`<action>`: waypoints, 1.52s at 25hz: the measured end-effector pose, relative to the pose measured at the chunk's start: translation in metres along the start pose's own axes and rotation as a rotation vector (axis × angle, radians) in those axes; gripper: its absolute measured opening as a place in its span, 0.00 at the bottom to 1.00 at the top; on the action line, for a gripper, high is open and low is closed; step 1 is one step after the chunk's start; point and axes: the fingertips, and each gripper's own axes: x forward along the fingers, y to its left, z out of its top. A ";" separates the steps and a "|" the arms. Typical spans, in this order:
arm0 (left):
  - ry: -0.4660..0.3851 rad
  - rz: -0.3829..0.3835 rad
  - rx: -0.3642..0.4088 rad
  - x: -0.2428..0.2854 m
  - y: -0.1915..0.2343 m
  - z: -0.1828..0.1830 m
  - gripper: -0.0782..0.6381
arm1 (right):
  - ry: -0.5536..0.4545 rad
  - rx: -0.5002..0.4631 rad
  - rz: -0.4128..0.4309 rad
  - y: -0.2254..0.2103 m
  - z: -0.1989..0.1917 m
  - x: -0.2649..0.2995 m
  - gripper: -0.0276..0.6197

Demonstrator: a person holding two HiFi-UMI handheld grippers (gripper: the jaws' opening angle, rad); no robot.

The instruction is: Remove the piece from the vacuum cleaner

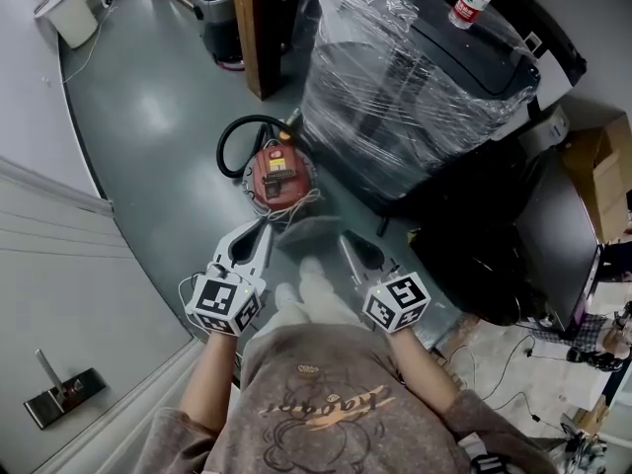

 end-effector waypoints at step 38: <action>0.547 -0.146 0.009 0.175 0.107 -0.328 0.52 | 0.660 -0.241 0.341 -0.161 -0.293 0.179 0.45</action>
